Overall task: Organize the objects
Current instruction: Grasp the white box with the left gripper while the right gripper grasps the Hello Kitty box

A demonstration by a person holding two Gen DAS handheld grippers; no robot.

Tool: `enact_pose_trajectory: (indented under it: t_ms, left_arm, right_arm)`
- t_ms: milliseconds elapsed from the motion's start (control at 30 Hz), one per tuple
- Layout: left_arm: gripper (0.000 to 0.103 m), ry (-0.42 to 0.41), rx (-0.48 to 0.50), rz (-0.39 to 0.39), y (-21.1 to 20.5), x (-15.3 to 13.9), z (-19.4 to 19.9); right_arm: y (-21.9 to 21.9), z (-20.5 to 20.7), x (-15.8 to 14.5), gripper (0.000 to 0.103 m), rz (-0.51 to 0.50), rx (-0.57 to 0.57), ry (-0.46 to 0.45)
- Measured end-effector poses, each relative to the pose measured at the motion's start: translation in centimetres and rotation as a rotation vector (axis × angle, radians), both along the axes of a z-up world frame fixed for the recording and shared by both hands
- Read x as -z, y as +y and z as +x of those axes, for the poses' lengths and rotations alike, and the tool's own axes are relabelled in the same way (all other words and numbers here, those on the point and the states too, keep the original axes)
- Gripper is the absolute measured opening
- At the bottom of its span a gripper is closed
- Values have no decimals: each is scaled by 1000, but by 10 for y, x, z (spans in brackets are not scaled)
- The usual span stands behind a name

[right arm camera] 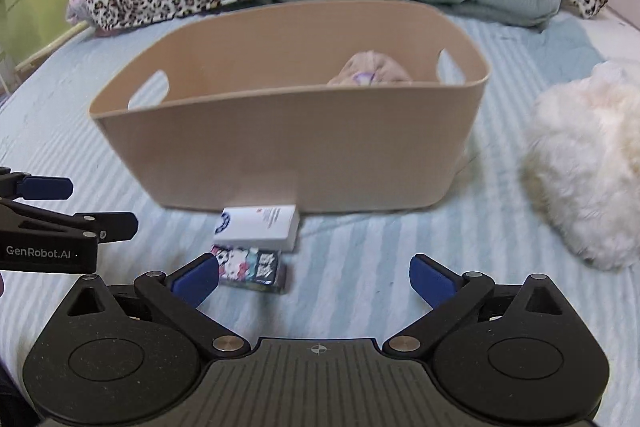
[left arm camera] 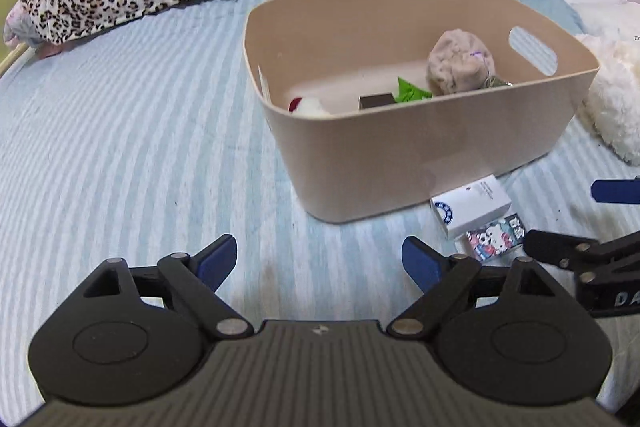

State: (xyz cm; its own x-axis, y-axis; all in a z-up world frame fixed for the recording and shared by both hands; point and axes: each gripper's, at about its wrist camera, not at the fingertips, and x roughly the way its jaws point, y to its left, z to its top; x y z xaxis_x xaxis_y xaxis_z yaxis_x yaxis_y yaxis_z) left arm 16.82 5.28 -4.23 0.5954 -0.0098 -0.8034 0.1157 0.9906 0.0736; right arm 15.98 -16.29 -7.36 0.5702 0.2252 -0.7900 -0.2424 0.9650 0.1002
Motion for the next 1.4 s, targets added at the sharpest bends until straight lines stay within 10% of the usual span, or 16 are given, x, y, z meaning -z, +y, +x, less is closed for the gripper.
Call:
enact_pose_trajectory:
  t_ms: [500, 1400]
  left_arm:
    - [89, 34, -47, 12, 9, 23, 13]
    - [90, 83, 32, -166, -72, 23, 43]
  right_arm:
    - [32, 18, 31, 101, -15, -9, 53]
    - [-58, 39, 36, 100, -99, -32, 58]
